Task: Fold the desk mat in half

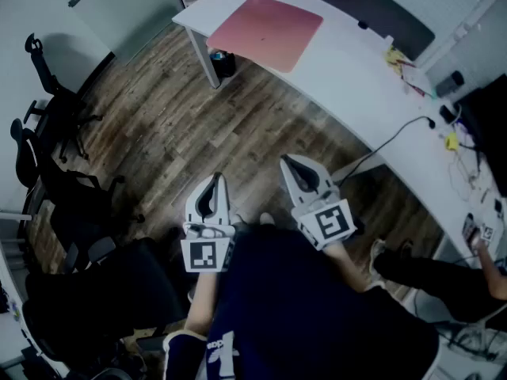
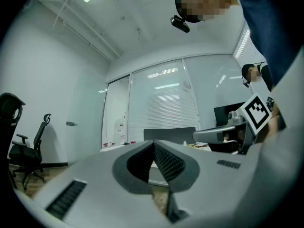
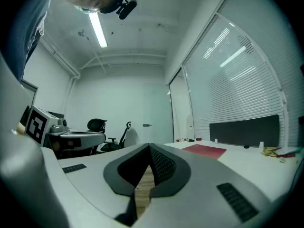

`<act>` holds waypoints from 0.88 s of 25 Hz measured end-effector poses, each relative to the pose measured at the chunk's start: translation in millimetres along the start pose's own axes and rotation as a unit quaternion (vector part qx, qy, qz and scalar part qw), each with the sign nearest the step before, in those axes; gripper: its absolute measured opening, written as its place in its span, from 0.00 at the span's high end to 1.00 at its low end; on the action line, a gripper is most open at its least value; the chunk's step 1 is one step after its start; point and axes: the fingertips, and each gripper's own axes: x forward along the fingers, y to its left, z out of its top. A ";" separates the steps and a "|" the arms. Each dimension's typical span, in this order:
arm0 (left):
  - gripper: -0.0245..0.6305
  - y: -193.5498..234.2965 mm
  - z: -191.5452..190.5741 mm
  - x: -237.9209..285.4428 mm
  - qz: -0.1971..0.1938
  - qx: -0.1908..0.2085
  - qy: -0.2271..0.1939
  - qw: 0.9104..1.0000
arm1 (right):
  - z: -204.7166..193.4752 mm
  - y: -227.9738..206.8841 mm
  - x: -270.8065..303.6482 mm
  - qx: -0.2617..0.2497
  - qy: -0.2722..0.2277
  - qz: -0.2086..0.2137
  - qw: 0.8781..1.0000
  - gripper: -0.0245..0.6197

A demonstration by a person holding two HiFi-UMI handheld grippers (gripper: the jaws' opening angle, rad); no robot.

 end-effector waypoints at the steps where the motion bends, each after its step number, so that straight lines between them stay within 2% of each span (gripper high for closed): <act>1: 0.96 0.0 -1.6 -1.5 0.003 -0.004 0.003 1.000 | 1.0 1.6 -0.8 -0.001 0.000 0.002 1.000 0.96; 10: 0.96 -6.4 -4.3 -8.3 0.016 -0.008 0.010 1.000 | -2.9 -1.1 -8.8 -0.013 0.012 0.007 1.000 0.96; 13: 0.96 -11.9 -7.3 -12.9 0.013 -0.012 0.017 1.000 | -9.3 0.6 -14.6 -0.002 0.017 0.004 1.000 0.96; 17: 0.96 -3.7 -1.2 -10.0 0.016 -0.012 0.013 1.000 | -6.5 2.2 -8.0 -0.013 0.019 0.008 1.000 0.96; 22: 0.96 9.7 -5.4 -4.4 0.018 -0.015 0.014 1.000 | -1.6 2.9 3.7 0.000 0.007 0.013 1.000 0.96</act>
